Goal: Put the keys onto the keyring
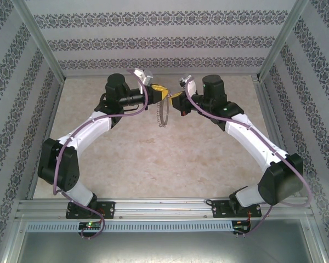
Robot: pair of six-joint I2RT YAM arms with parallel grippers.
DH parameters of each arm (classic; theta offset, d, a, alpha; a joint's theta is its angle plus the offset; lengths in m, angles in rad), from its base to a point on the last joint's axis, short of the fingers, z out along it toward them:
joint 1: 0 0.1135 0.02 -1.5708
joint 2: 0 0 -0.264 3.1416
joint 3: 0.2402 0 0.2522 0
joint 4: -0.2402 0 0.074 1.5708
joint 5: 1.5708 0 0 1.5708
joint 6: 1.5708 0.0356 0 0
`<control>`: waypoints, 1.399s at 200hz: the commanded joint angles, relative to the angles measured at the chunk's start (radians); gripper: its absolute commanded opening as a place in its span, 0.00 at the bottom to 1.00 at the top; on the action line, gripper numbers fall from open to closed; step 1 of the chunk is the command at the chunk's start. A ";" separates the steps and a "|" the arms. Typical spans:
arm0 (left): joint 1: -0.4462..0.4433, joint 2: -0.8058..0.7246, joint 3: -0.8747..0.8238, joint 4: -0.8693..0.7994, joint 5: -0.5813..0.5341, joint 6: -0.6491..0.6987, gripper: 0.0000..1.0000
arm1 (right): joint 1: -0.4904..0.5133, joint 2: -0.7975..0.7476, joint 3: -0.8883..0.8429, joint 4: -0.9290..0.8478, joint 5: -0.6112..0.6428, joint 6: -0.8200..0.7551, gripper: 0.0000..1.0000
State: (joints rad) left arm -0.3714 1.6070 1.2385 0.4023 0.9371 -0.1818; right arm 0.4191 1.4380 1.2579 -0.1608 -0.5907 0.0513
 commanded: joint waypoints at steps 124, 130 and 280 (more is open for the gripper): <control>-0.030 -0.035 0.029 -0.081 0.021 0.082 0.00 | -0.031 0.000 0.062 -0.010 -0.026 -0.032 0.00; -0.031 -0.035 0.030 -0.084 0.020 0.082 0.00 | -0.034 -0.002 0.058 -0.009 -0.025 -0.032 0.00; -0.031 -0.037 0.039 -0.076 0.015 0.070 0.00 | -0.053 -0.026 -0.048 0.051 -0.043 0.006 0.00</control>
State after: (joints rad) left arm -0.3866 1.6051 1.2385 0.3195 0.9337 -0.1196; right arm 0.3748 1.4311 1.2209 -0.1574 -0.6170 0.0486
